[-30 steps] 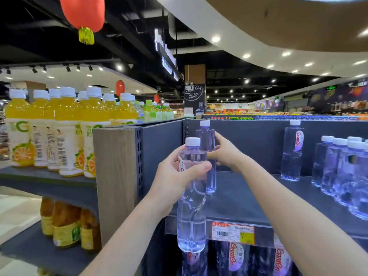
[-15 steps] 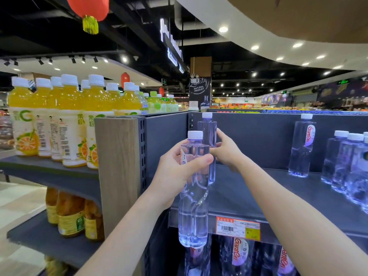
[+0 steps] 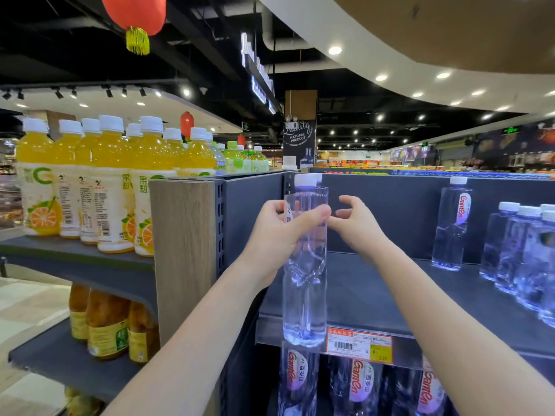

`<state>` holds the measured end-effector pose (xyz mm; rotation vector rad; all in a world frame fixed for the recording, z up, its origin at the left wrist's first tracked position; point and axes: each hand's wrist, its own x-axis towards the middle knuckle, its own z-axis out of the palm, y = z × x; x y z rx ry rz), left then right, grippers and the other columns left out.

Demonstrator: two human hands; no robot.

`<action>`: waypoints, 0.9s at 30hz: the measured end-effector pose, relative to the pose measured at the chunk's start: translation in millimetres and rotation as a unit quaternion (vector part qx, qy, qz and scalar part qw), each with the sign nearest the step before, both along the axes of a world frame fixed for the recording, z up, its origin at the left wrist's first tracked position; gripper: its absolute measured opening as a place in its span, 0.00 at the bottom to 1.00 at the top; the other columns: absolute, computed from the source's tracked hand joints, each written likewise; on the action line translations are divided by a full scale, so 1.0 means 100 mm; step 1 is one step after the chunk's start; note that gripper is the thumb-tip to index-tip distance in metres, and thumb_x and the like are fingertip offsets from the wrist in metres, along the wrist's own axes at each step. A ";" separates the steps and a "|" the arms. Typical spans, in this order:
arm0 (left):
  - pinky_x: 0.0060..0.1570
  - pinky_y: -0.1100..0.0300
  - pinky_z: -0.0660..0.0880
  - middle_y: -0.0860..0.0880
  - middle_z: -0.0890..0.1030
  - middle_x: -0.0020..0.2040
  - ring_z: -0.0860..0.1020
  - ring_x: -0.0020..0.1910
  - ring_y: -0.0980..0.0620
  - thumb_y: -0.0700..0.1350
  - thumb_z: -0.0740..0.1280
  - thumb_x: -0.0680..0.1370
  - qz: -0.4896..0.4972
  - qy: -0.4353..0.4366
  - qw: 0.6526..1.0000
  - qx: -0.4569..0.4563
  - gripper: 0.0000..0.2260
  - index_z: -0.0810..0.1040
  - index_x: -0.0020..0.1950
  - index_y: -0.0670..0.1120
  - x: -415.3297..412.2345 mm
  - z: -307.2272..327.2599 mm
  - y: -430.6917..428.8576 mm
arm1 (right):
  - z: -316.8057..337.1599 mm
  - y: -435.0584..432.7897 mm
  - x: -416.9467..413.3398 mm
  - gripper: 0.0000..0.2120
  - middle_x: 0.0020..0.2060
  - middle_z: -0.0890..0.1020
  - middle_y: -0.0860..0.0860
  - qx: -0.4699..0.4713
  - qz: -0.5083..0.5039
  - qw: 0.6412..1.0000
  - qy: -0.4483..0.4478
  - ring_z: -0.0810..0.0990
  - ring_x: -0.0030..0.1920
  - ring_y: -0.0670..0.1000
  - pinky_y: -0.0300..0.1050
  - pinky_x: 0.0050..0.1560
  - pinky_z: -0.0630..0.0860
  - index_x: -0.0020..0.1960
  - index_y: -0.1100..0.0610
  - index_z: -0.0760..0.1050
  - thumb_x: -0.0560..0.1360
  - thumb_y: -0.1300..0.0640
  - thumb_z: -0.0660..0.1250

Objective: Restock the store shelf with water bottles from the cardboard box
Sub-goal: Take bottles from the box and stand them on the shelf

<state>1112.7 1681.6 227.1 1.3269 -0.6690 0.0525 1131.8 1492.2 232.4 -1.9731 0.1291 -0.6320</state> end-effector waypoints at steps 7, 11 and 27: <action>0.55 0.32 0.82 0.36 0.85 0.59 0.86 0.56 0.34 0.55 0.83 0.65 -0.009 -0.024 0.999 -0.031 0.37 0.70 0.65 0.42 0.08 0.18 -0.15 | 0.00 0.13 -0.61 0.10 0.55 0.85 0.64 0.165 0.192 0.963 -0.096 0.86 0.51 0.63 0.60 0.57 0.81 0.60 0.60 0.79 0.79 0.61 0.67; 0.49 0.40 0.85 0.42 0.87 0.54 0.88 0.50 0.40 0.48 0.83 0.71 -0.003 -0.020 0.999 -0.040 0.30 0.69 0.65 0.44 0.18 0.15 -0.21 | -0.12 0.09 -0.71 0.28 0.60 0.84 0.57 0.076 0.231 0.970 -0.028 0.84 0.60 0.58 0.59 0.62 0.80 0.69 0.46 0.73 0.71 0.55 0.75; 0.56 0.51 0.84 0.55 0.87 0.54 0.88 0.51 0.54 0.57 0.80 0.70 0.058 -0.072 0.984 0.153 0.30 0.75 0.71 0.63 0.44 -0.13 -0.23 | -0.39 0.20 -0.36 0.32 0.51 0.88 0.51 0.078 0.131 0.984 -0.090 0.87 0.53 0.50 0.44 0.53 0.81 0.71 0.46 0.73 0.72 0.63 0.79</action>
